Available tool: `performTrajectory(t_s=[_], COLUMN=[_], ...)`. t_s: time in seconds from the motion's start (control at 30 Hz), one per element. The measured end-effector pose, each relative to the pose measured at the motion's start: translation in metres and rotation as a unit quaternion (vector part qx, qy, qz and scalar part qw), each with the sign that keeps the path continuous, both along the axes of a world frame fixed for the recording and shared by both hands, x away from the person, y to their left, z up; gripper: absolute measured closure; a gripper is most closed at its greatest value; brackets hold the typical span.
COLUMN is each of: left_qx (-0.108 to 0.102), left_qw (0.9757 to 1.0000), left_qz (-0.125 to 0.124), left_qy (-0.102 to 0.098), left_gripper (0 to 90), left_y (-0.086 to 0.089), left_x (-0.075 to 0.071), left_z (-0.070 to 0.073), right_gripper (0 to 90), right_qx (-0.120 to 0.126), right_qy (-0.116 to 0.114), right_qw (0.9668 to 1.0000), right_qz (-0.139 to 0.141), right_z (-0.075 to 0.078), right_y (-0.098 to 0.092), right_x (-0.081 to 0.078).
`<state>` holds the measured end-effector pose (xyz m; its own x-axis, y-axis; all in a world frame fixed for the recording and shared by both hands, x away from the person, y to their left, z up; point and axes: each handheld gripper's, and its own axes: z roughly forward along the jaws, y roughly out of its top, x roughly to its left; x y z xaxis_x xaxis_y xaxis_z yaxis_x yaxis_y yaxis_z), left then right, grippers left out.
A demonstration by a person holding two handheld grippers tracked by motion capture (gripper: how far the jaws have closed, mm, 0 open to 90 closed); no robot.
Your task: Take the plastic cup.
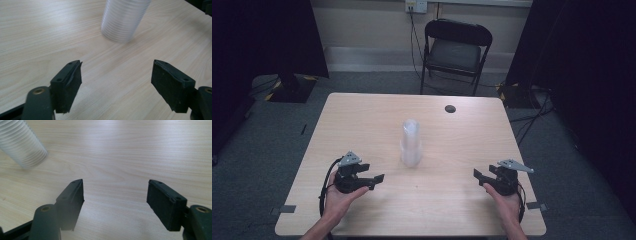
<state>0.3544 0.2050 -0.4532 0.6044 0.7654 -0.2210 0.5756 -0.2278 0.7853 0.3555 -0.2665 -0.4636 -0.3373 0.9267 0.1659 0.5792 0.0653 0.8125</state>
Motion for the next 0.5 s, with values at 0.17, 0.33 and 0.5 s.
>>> performTrajectory(t_s=[0.17,0.33,0.5], left_qx=[0.002,0.001,0.0], left_qw=[1.0,1.0,0.9998], left_qz=[-0.003,-0.006,-0.014], left_qy=[0.0,-0.002,-0.011], left_gripper=[20.6,23.7,24.4], left_y=[-0.0014,-0.0025,-0.0033], left_x=[0.0016,-0.0009,-0.0043], left_z=[-0.0002,0.0007,0.0046], right_gripper=[28.2,25.5,23.9], right_qx=[-0.014,-0.017,-0.015], right_qy=[-0.001,-0.004,0.0], right_qw=[0.9999,0.9998,0.9997], right_qz=[0.006,0.013,0.021], right_z=[-0.0008,-0.0003,-0.0002], right_y=[0.0018,0.0039,0.0065], right_x=[0.0011,0.001,0.0004])
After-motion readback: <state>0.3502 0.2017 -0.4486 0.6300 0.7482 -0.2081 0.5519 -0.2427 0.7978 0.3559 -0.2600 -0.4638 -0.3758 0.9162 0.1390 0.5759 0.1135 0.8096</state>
